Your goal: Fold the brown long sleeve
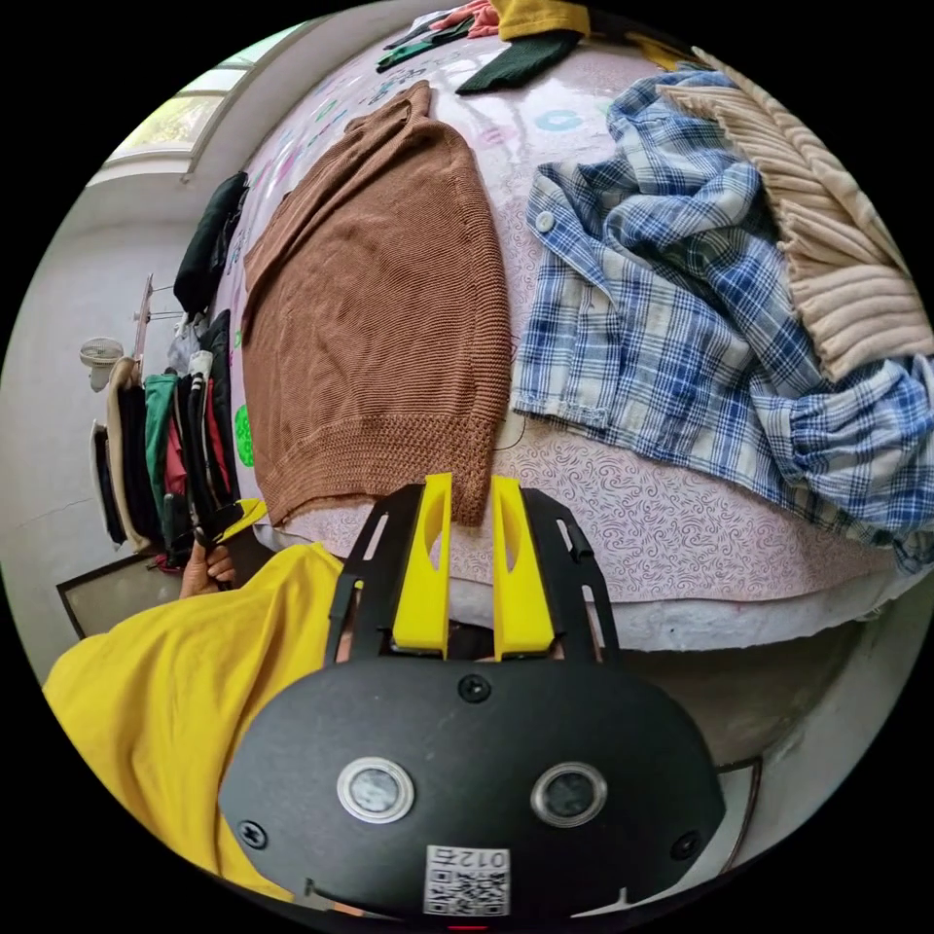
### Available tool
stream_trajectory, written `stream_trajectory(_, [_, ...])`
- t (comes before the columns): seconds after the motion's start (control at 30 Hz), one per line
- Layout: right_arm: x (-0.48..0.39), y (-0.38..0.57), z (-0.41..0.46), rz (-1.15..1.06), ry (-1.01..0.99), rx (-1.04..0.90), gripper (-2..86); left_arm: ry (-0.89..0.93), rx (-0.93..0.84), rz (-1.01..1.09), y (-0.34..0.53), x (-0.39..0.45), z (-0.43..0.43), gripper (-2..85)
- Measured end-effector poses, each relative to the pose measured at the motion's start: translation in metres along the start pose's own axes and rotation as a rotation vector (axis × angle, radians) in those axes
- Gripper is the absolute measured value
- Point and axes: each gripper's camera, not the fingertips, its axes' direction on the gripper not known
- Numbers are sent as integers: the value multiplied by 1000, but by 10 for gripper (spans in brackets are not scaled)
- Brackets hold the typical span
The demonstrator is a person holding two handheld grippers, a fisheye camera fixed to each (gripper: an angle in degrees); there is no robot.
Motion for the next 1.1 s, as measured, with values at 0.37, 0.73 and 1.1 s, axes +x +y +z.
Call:
stream_trajectory(0.37, [-7,15,-34,59,7,-7,60,-83,-32,40,19,-9,4,37])
stream_trajectory(0.73, [-17,43,-82,2,36,29,16,-108,-60,178,28,-14,-6,3])
stream_trajectory(1.1, [63,98,-208,50,-584,127,9,352,39,79,66,-94,-88,3])
